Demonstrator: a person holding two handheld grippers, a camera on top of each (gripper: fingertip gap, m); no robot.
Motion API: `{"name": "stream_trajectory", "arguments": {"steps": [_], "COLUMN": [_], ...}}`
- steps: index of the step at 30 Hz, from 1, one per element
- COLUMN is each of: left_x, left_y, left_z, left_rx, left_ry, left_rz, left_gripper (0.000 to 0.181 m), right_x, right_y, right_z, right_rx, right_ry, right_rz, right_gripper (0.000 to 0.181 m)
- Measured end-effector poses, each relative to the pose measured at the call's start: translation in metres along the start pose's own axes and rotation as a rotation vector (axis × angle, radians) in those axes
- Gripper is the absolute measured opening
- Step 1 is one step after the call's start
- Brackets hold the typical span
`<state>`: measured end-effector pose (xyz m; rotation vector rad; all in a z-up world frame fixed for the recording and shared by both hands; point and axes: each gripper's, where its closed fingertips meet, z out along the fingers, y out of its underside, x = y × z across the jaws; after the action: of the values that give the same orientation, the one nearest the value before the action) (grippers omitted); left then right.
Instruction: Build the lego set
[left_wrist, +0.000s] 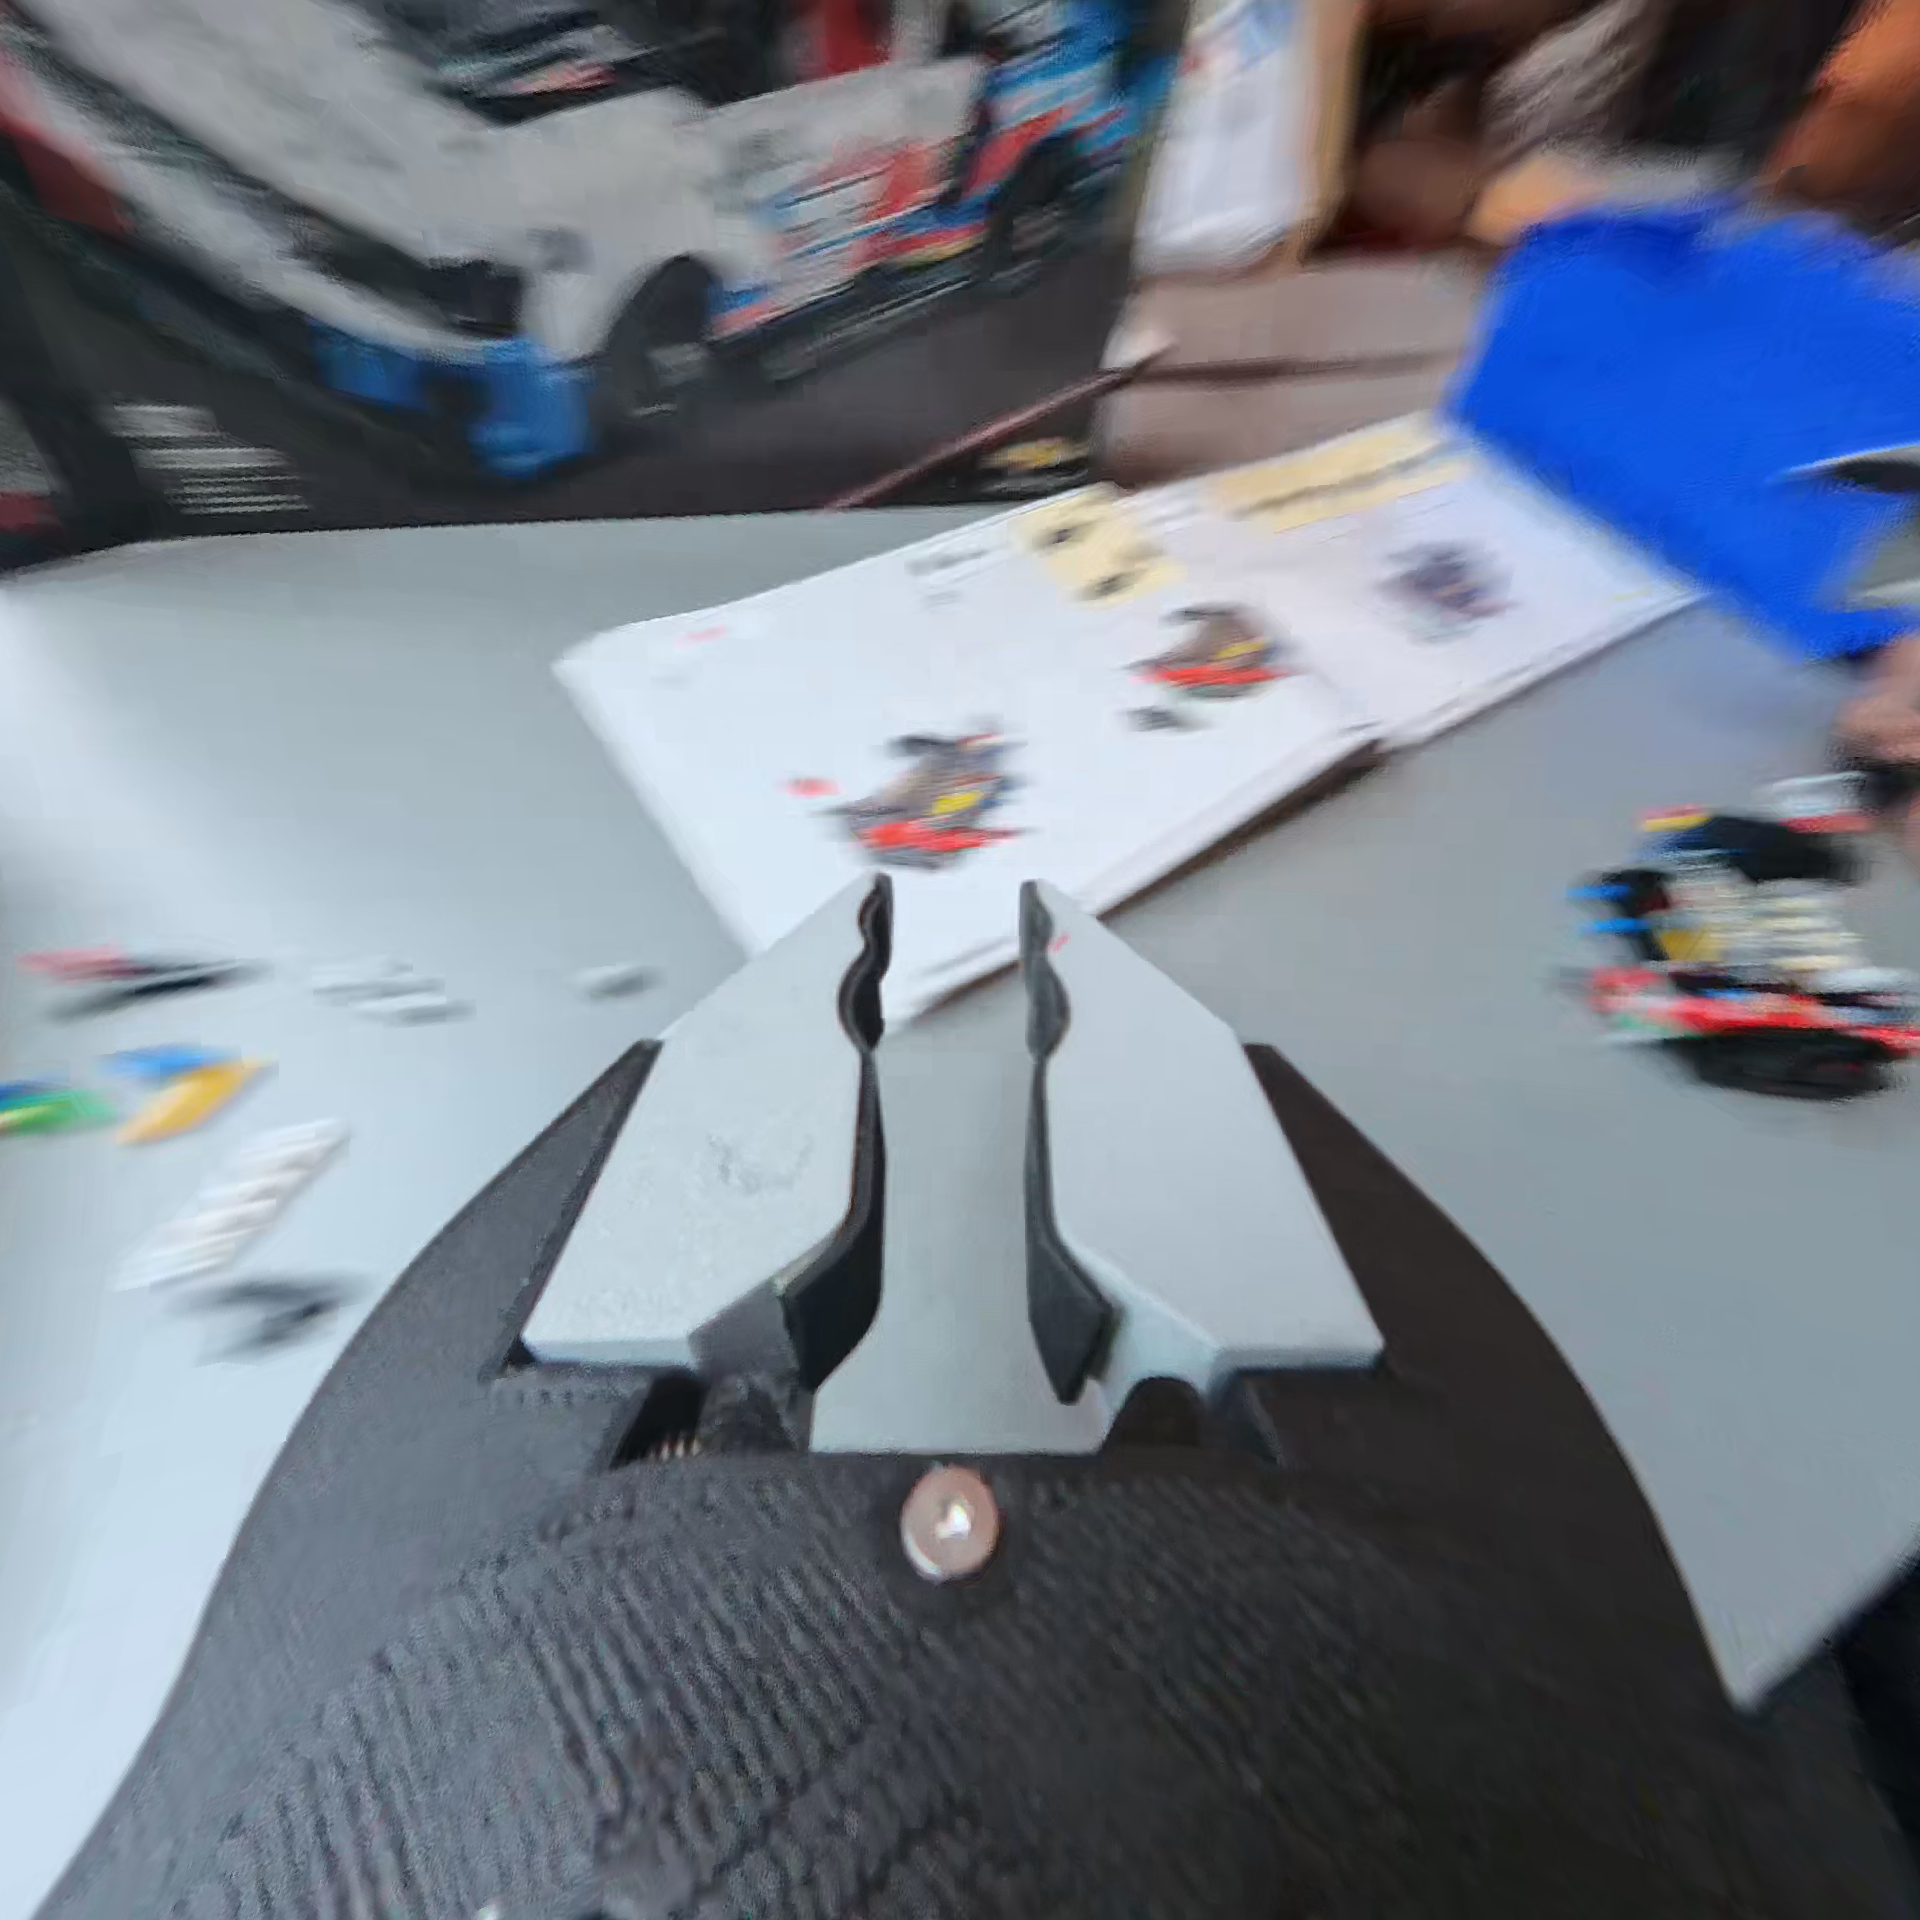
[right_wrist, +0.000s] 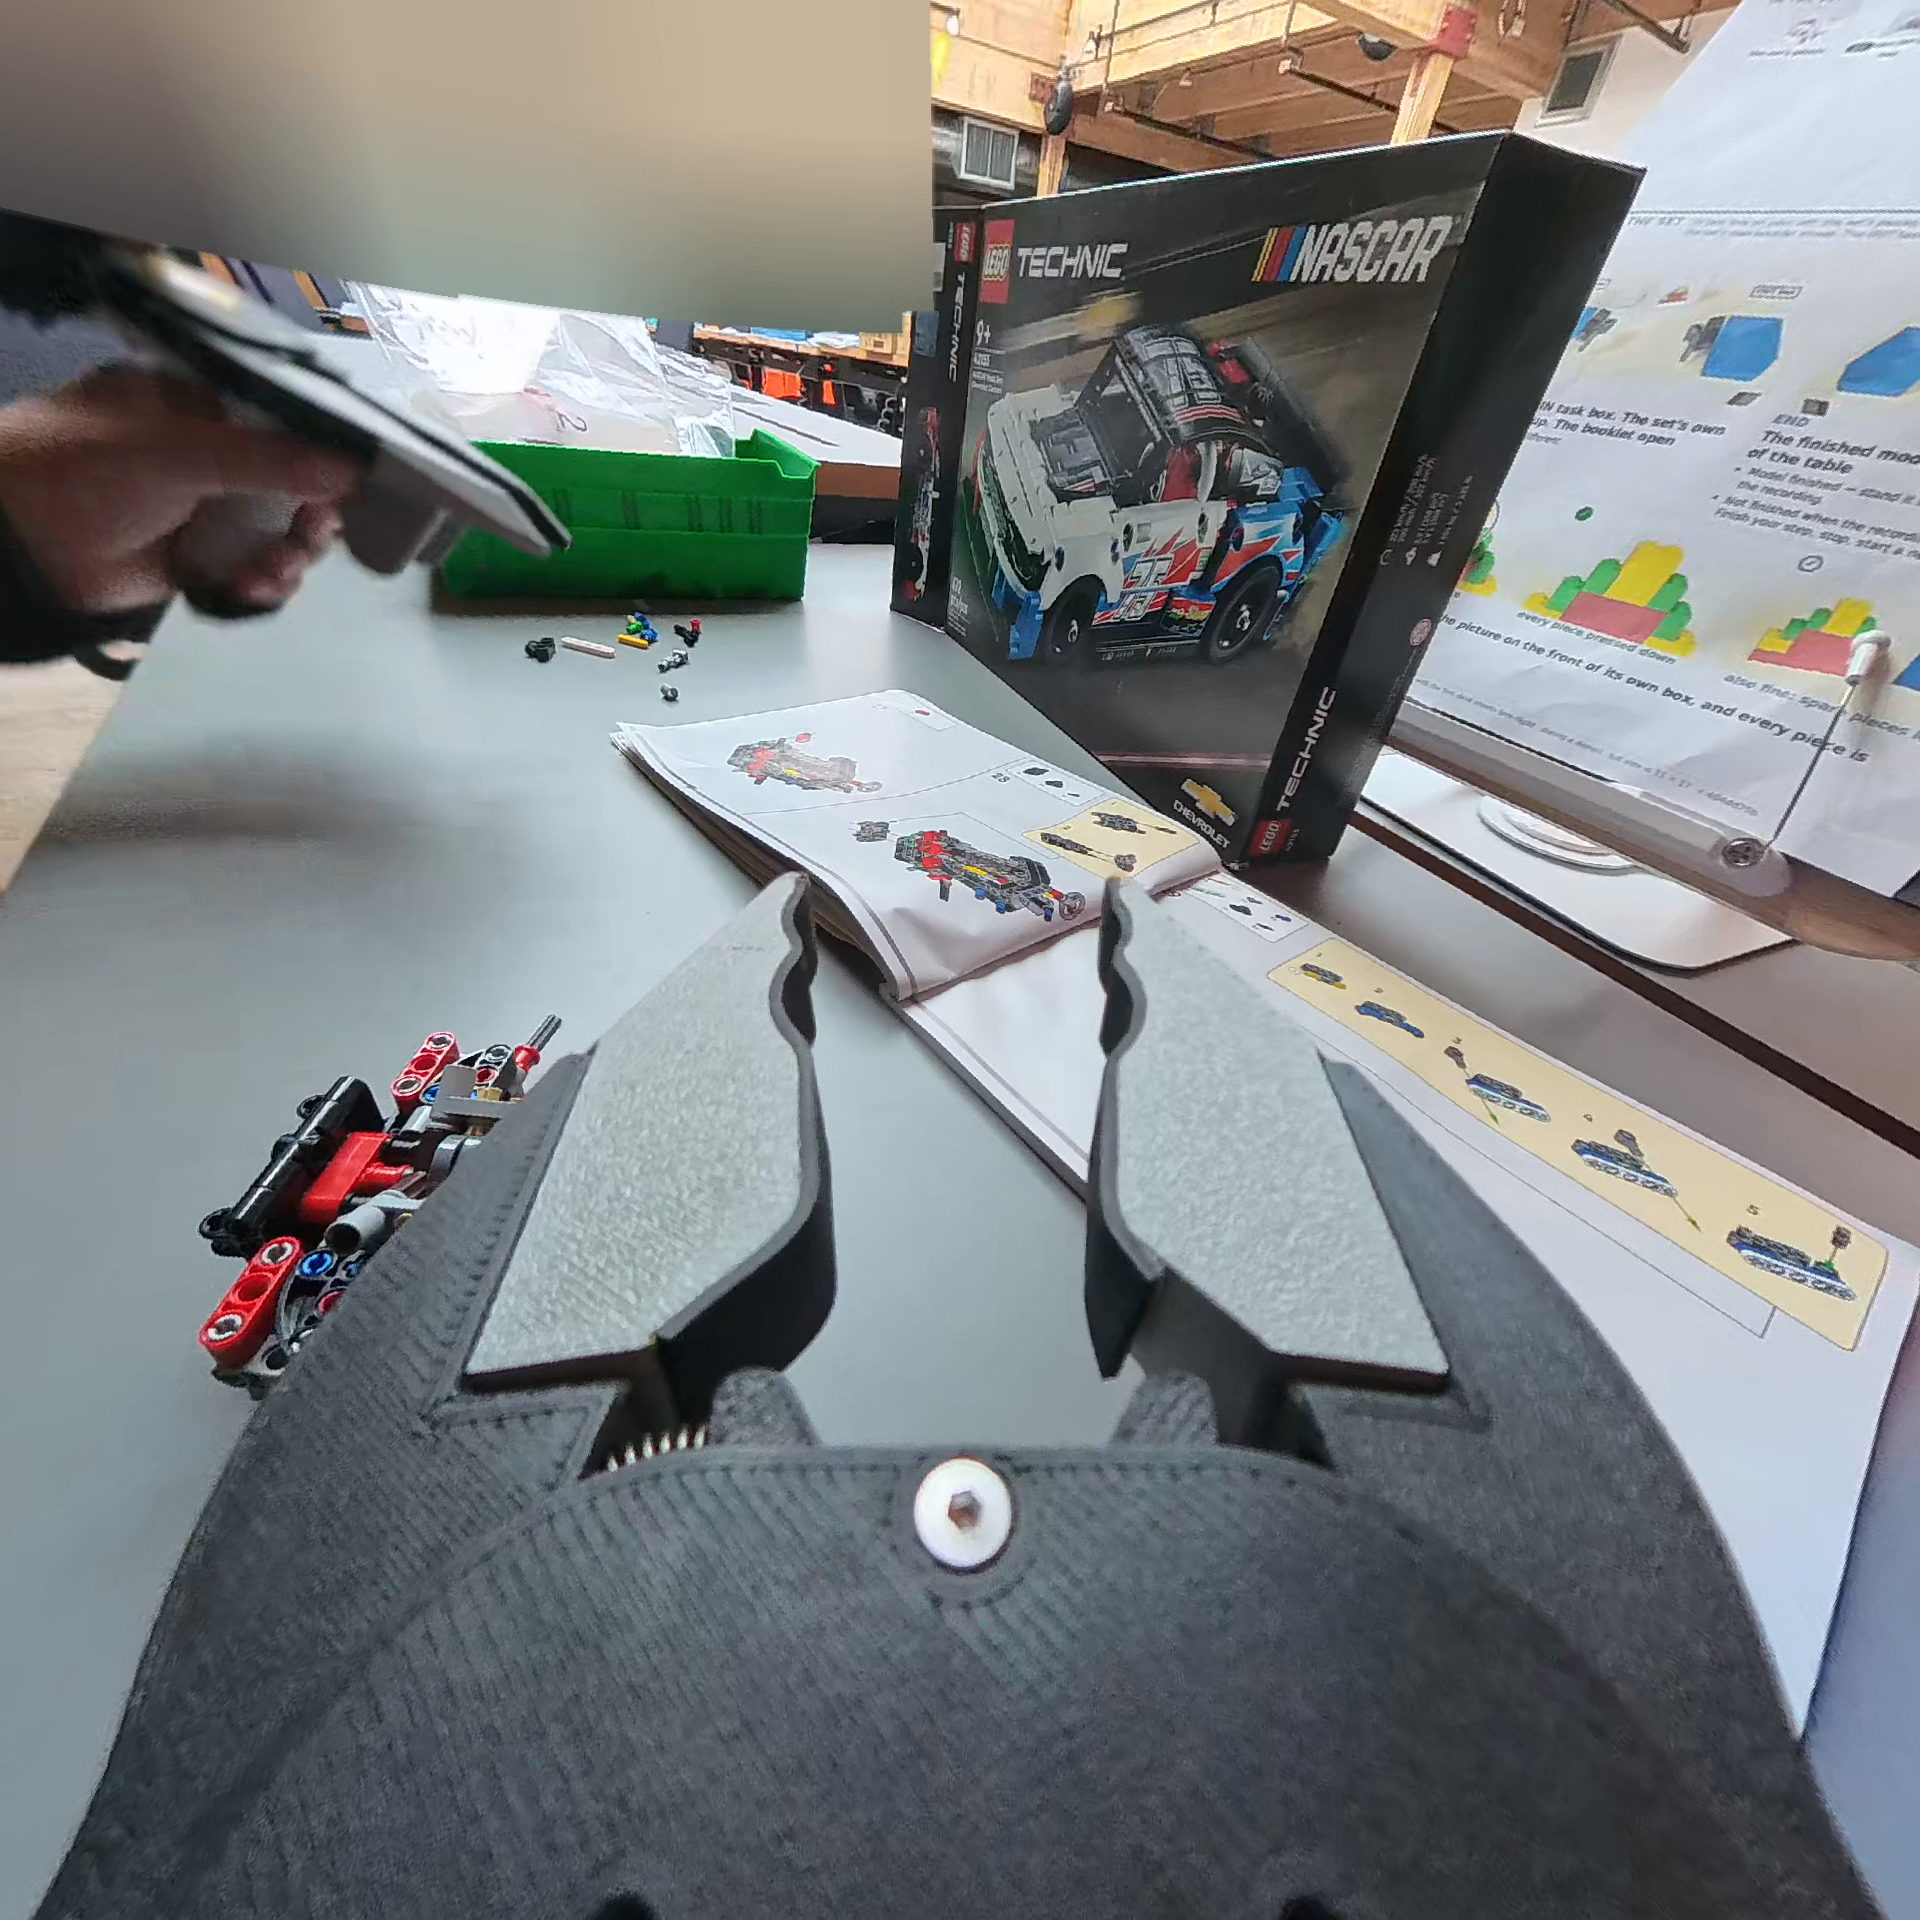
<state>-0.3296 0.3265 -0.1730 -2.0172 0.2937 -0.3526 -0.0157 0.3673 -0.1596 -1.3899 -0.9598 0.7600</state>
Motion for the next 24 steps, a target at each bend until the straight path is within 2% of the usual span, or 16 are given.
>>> {"name": "stream_trajectory", "arguments": {"steps": [1,3,4,6,8,9,11,18,21,24], "left_x": [-0.037,-0.094,-0.117,-0.141,-0.154,-0.159,-0.168,-0.192,-0.188,-0.188], "left_y": [-0.003,-0.002,0.004,0.024,0.035,0.037,0.041,0.074,0.075,0.075], "left_z": [-0.006,-0.014,-0.015,-0.016,-0.017,-0.014,-0.009,0.01,0.015,0.016], "left_rx": [-0.083,-0.242,-0.328,-0.503,-0.599,-0.606,-0.628,-0.841,-0.841,-0.834], "left_ry": [-0.097,-0.163,-0.172,-0.08,-0.012,-0.001,0.001,0.008,0.056,0.063], "left_rz": [0.05,0.164,0.19,0.158,0.096,0.092,0.132,0.293,0.268,0.237], "left_gripper": [0.024,0.021,0.019,0.016,0.015,0.014,0.013,0.013,0.002,0.002], "right_x": [0.0,0.001,0.001,0.001,0.003,0.003,0.004,0.003,0.004,0.005], "right_y": [0.001,0.0,-0.001,0.0,0.001,0.001,0.002,0.001,0.002,0.002], "right_z": [0.0,0.0,0.0,0.0,0.001,0.001,0.001,0.002,0.002,0.002], "right_rx": [-0.004,0.002,0.006,0.003,-0.003,-0.005,-0.009,-0.014,-0.017,-0.02], "right_ry": [0.001,-0.002,-0.007,-0.01,-0.008,-0.006,0.002,0.009,0.011,0.018], "right_rz": [0.004,0.012,0.018,0.026,0.028,0.027,0.017,-0.011,-0.015,-0.021], "right_gripper": [0.051,0.051,0.051,0.051,0.051,0.05,0.049,0.047,0.047,0.046]}}
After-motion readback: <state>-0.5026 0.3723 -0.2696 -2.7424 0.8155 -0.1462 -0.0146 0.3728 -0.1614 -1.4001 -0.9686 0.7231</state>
